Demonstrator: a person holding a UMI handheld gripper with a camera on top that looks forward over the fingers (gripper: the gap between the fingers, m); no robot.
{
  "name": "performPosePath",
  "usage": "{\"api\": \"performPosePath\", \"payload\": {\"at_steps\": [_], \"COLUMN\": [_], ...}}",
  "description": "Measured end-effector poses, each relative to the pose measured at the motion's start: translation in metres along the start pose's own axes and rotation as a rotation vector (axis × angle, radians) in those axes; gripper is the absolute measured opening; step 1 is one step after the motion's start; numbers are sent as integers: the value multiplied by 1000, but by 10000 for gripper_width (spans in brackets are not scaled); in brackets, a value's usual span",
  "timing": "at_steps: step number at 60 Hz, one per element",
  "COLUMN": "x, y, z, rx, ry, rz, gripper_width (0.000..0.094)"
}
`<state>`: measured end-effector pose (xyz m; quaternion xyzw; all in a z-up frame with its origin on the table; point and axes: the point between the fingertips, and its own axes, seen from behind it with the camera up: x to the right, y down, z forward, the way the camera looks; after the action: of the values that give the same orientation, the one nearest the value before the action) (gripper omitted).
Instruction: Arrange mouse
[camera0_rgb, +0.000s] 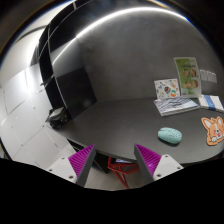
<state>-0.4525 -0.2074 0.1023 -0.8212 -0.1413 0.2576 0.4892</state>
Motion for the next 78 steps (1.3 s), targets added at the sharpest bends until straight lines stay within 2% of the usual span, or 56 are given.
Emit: {"api": "performPosePath", "payload": {"at_steps": [15,38,45,64,65,66,67,68,69,72,73,78], "x": [62,222,235,267,269,271,273,274,275,280,282,281], "y": [10,27,24,-2,-4,-5,-6,-7,-8,-10,-9,-8], "z": [10,46,59,98,101,103,104,107,108,110,110,111], "rx": [-17,-74,-70,-129,-129,-130,-131,-132,-133,-135,-138,-150], "ry": [111,375,363,351,353,357,360,362,363,377,385,380], "rz": [-49,-143,-140,-111,-109,-109,-111,-111,-110,-91,-88,-112], "gripper_width": [811,812,806,792,830,767,793,721,733,637,534,496]}}
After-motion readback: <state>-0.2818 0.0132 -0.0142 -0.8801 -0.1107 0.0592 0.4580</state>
